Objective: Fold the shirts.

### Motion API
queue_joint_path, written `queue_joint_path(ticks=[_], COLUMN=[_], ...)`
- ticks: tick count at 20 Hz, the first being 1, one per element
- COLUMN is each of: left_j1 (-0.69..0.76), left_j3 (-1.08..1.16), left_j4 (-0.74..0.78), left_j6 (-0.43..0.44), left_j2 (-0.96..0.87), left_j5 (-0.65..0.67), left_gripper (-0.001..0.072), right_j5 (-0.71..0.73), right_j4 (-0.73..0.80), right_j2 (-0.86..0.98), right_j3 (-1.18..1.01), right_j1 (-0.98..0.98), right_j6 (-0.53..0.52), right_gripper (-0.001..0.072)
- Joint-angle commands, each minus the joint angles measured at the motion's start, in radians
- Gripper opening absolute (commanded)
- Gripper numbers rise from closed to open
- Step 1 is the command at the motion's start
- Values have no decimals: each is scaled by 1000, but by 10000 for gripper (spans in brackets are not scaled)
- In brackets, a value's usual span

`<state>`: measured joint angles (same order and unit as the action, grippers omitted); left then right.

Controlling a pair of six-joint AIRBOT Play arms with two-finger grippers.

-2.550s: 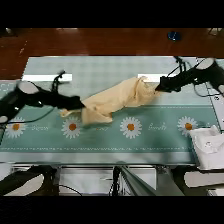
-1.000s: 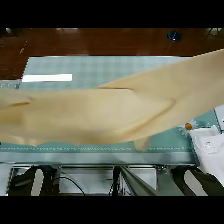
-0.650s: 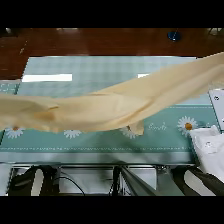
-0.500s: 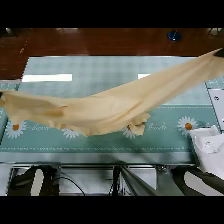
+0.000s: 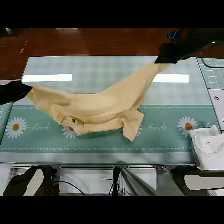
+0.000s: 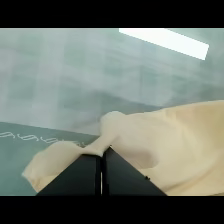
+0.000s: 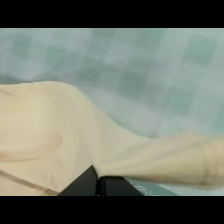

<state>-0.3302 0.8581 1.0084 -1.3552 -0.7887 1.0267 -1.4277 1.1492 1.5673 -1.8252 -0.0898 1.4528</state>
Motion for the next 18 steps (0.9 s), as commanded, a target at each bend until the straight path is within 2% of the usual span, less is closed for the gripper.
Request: queue_joint_path(ticks=[1, 4, 7, 11, 16, 17, 18], left_j1=[0, 0, 2, 39, 179, 197, 209], left_j3=[-7, -6, -6, -7, -6, -6, -6], left_j4=[-8, -8, -9, -43, -53, -53, -53], left_j6=[28, 27, 27, 28, 27, 27, 27], left_j2=[-160, -251, -307, -361, -440, -445, -445], left_j5=[-49, -121, -187, -243, -311, -334, -353], left_gripper=[33, 34, 34, 35, 38, 77, 165], right_j5=[89, 151, 221, 263, 259, 256, 253], right_j4=[110, 281, 376, 357, 323, 323, 323], right_j2=[78, 88, 88, 88, 88, 88, 88], right_j3=[1, 1, 1, 1, 1, 1, 1], right_j1=[-18, -18, -18, -18, -18, -18, -18], right_j6=[-7, -7, -6, -6, -6, -6, -6], right_gripper=[10, 11, 10, 11, 10, 11, 11])
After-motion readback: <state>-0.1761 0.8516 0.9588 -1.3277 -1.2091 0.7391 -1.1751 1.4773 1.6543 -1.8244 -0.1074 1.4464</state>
